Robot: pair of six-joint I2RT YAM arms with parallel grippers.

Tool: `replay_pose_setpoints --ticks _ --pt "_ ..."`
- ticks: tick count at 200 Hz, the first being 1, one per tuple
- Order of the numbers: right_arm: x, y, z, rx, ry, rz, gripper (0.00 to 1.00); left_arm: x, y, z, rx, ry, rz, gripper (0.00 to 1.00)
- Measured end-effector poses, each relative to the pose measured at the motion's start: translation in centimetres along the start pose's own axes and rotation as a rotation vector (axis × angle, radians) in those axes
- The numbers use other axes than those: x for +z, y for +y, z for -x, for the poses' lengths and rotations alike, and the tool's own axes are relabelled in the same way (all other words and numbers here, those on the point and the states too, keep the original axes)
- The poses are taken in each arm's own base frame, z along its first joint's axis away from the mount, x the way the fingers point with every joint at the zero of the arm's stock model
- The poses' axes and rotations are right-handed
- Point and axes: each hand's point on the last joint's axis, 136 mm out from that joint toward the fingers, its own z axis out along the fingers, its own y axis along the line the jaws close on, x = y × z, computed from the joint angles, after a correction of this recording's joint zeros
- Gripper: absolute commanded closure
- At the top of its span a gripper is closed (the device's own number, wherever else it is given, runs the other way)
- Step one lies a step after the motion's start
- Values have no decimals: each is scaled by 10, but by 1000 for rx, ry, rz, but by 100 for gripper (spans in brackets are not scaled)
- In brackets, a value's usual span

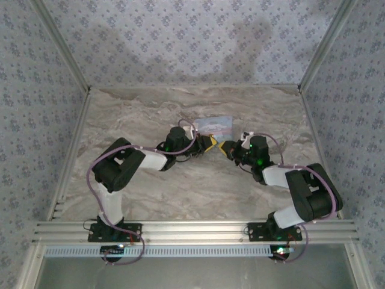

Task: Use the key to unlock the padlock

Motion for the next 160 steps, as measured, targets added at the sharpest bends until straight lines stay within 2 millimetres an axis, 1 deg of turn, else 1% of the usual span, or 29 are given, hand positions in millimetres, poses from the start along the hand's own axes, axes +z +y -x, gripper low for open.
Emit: replay_pose_setpoints --ticks 60,106,136,160 --pt "10 -2 2 -1 -17 -44 100 0 7 7 -5 -41 31 100" --pt "10 -9 -1 7 -6 -66 100 -2 14 3 7 -33 57 100" --pt "7 -15 -11 3 31 -84 90 -7 20 -5 15 -7 79 100" --pt "-1 -14 -19 -19 56 -84 79 -11 17 -13 33 36 76 100"
